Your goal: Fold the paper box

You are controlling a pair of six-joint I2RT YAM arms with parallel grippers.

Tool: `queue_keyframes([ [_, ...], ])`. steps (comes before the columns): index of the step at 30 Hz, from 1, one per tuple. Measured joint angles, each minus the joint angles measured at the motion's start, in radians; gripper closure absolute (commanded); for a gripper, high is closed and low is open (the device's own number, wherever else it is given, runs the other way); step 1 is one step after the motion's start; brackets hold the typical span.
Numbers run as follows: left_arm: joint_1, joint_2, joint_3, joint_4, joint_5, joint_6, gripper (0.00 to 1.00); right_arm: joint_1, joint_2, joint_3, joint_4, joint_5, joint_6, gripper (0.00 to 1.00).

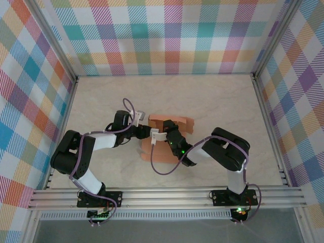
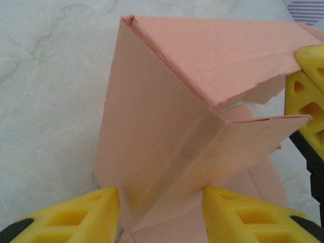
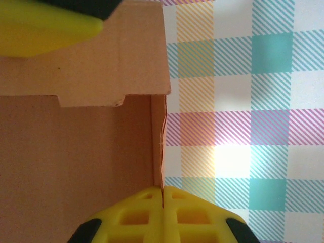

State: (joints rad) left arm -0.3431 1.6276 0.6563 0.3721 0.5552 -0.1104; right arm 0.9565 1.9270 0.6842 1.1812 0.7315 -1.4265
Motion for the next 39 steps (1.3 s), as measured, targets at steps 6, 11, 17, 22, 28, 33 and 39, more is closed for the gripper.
queue_keyframes([
  [6, -0.011, 0.000, 0.000, -0.002, -0.028, 0.000, 0.57, 0.003, 0.047, -0.004, 0.099, 0.001, -0.054, 1.00],
  [11, -0.013, 0.000, 0.001, -0.003, -0.056, -0.001, 0.59, 0.009, 0.071, -0.011, 0.141, 0.005, -0.066, 1.00],
  [17, -0.037, 0.000, 0.001, 0.002, -0.112, -0.002, 0.61, 0.014, 0.100, -0.011, 0.190, 0.021, -0.076, 1.00],
  [22, -0.067, 0.000, 0.001, 0.008, -0.181, 0.000, 0.62, 0.022, 0.105, -0.015, 0.203, 0.037, -0.074, 1.00],
  [28, -0.075, 0.000, 0.001, 0.010, -0.252, -0.003, 0.63, 0.026, 0.081, -0.015, 0.161, 0.042, -0.040, 1.00],
  [33, -0.075, 0.001, 0.001, 0.008, -0.291, -0.008, 0.62, 0.026, 0.003, -0.014, 0.018, 0.042, 0.029, 1.00],
  [39, -0.076, 0.018, 0.001, 0.008, -0.311, -0.021, 0.63, 0.027, -0.010, -0.005, -0.036, 0.042, 0.055, 1.00],
])
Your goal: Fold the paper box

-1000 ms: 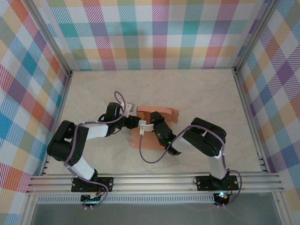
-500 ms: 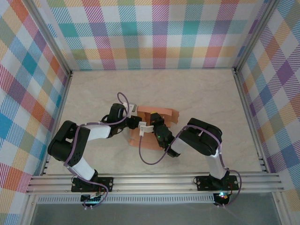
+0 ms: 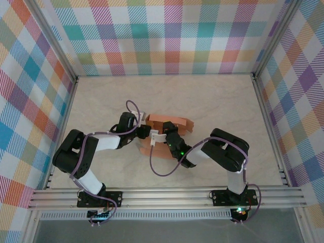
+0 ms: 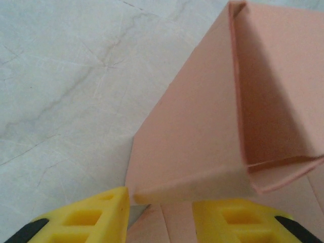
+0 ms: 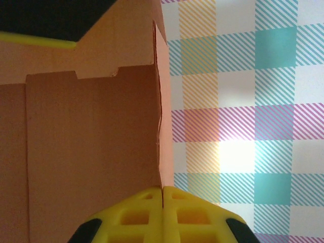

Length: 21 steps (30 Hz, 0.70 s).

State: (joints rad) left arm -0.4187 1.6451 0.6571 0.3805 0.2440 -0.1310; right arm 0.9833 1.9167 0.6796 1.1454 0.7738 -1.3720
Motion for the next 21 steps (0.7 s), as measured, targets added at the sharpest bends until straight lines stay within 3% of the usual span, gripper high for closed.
queue_keyframes([
  [21, -0.046, 0.022, 0.000, 0.059, -0.024, -0.041, 0.69, 0.006, 0.000, 0.035, -0.078, 0.023, 0.085, 1.00],
])
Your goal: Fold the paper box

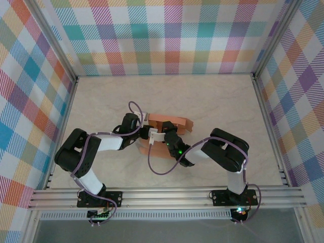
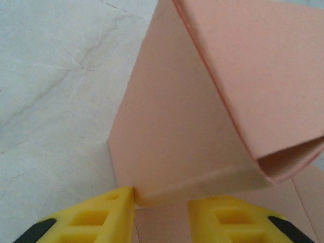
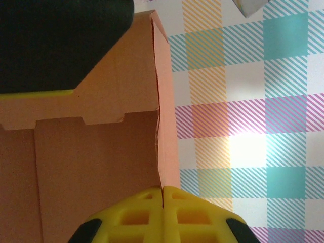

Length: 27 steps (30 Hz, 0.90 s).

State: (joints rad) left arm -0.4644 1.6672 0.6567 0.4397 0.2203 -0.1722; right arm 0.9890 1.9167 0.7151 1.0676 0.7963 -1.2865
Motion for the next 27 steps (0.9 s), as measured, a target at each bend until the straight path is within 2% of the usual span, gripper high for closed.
queue_keyframes([
  [5, -0.006, 0.007, -0.017, 0.055, -0.025, -0.032, 0.74, 0.000, -0.009, 0.015, -0.056, 0.007, 0.054, 1.00],
  [13, -0.013, 0.011, -0.023, 0.085, -0.054, -0.060, 0.77, 0.000, -0.080, 0.059, -0.278, -0.003, 0.206, 1.00],
  [21, -0.017, 0.027, -0.023, 0.113, -0.057, -0.111, 0.90, 0.000, -0.119, 0.089, -0.433, -0.015, 0.306, 1.00],
  [24, -0.018, 0.032, -0.023, 0.122, -0.057, -0.121, 0.88, 0.002, -0.121, 0.100, -0.463, -0.015, 0.327, 1.00],
  [27, -0.018, 0.035, -0.023, 0.127, -0.058, -0.132, 0.78, 0.002, -0.122, 0.111, -0.494, -0.012, 0.347, 1.00],
])
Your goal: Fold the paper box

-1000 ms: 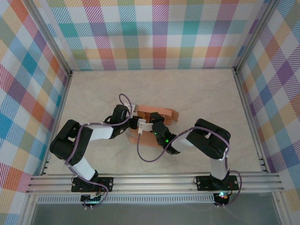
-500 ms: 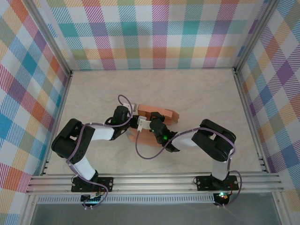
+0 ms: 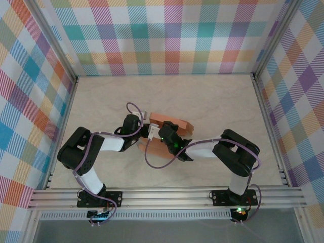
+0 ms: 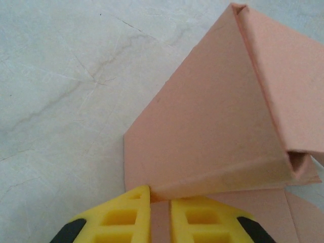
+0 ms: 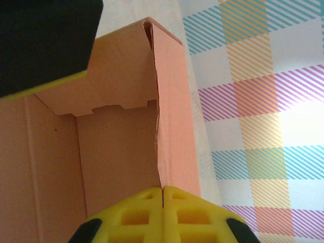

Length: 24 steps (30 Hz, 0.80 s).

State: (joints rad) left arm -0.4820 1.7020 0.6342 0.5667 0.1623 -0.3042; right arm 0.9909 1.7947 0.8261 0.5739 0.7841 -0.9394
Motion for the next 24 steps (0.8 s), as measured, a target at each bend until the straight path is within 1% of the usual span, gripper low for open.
queue_keyframes([
  [3, 0.000, 0.003, 0.000, 0.016, 0.000, -0.013, 0.77, 0.001, -0.006, 0.009, -0.032, -0.008, 0.021, 1.00],
  [17, 0.000, 0.026, 0.001, 0.060, 0.000, -0.019, 0.76, 0.001, -0.043, 0.060, -0.227, -0.077, 0.157, 1.00],
  [21, 0.000, 0.033, 0.004, 0.069, 0.000, -0.022, 0.84, 0.001, -0.052, 0.068, -0.266, -0.097, 0.185, 1.00],
  [24, 0.000, 0.038, 0.005, 0.074, 0.002, -0.022, 0.88, 0.001, -0.053, 0.069, -0.278, -0.105, 0.200, 1.00],
])
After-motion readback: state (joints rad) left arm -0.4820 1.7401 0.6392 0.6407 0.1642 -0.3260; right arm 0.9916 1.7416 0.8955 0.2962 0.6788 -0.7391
